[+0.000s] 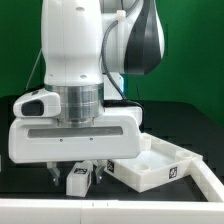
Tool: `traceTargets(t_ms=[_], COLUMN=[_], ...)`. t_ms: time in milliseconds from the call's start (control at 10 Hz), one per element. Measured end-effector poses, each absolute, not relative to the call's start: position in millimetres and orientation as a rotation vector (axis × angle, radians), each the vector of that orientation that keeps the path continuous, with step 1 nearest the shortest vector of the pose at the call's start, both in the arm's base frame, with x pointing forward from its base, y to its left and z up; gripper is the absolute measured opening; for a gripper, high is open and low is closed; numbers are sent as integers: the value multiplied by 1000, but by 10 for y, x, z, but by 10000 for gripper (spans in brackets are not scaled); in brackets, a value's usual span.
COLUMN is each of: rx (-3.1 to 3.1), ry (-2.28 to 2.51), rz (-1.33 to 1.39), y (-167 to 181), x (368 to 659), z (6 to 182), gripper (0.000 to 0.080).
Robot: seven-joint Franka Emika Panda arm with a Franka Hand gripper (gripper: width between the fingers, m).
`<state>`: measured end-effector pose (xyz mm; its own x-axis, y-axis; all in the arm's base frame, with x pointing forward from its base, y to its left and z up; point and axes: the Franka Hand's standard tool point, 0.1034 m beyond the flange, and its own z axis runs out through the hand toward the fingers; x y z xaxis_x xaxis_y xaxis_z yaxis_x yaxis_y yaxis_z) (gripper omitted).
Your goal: Assemble one leg
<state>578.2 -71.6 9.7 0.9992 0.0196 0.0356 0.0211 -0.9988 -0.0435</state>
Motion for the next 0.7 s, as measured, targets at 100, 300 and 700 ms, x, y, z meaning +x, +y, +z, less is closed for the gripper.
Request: traceTargets(t_ms=[100, 300, 700], rx=[-3096, -3106, -3135], ry=[-69, -79, -140], rz=[-53, -51, -68], y=[-756, -1032, -1383], x=[5773, 5724, 5649], z=[96, 95, 94], gripper=[285, 285, 285])
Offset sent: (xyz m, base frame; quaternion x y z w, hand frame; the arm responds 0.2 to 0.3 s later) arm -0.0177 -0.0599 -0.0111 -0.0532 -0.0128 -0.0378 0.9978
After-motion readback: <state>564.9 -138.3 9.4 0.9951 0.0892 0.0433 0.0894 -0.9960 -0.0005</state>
